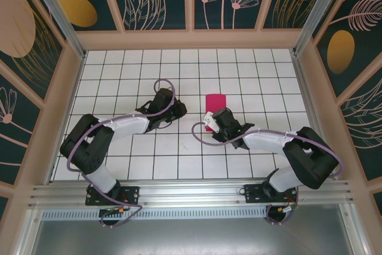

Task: Fold a paper plane with a square sheet of paper (pick it up from the middle)
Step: Fold the triangle a second time at the center of the table.

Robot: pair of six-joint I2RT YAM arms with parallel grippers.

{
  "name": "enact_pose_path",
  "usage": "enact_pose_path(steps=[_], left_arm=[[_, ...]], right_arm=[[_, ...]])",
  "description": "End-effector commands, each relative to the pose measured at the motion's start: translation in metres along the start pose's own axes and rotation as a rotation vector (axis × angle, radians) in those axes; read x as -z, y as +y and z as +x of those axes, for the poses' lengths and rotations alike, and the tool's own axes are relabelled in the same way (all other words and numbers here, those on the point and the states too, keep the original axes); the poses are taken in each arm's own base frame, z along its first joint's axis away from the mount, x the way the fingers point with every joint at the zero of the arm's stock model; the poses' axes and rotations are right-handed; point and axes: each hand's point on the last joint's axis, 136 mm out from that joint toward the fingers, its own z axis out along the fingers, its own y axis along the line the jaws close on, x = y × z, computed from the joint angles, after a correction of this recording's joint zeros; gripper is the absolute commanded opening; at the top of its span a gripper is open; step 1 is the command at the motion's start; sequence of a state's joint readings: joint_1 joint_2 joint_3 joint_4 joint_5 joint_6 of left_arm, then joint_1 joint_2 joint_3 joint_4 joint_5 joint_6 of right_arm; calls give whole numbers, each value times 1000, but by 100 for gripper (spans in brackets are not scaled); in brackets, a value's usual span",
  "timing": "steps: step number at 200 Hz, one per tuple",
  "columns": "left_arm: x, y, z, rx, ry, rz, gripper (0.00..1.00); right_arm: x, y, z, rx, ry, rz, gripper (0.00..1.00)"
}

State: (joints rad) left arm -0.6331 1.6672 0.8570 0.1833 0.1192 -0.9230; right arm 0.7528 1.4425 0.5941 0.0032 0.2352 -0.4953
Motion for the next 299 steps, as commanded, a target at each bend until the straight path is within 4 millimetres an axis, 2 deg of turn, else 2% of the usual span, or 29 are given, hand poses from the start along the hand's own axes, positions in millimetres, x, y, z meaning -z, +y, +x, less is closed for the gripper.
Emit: enact_pose_path(steps=[1, 56, 98, 135, 170, 180, 194, 203, 213, 227, 299], left_arm=[[-2, -8, -7, 14, -11, 31, 11], [-4, -8, -5, 11, 2, 33, 11], [0, -8, -9, 16, -19, 26, 12], [9, -5, -16, 32, -53, 11, 14], [21, 4, -23, 87, -71, 26, 22], [22, 4, -23, 90, -67, 32, 34], [23, 0, -23, 98, -56, 53, 39], [23, -2, -22, 104, -51, 66, 49], [25, -5, -23, 107, -53, 85, 52], [27, -8, -23, 104, -56, 97, 63], [7, -8, -13, 127, 9, 130, 63]], right_arm=[[-2, -4, -10, -12, -38, 38, 32], [-11, -5, -13, -1, -44, 74, 18], [-6, 0, -25, 20, -89, 68, 0], [-2, 15, -40, 40, -136, 32, 0], [3, 45, -62, 113, -196, -15, 0], [2, 52, -67, 120, -210, -27, 0], [2, 60, -71, 134, -220, -39, 0], [3, 66, -74, 142, -239, -53, 0], [5, 73, -77, 150, -255, -76, 0], [5, 77, -79, 147, -270, -80, 0], [8, 75, -81, 121, -293, -69, 0]])
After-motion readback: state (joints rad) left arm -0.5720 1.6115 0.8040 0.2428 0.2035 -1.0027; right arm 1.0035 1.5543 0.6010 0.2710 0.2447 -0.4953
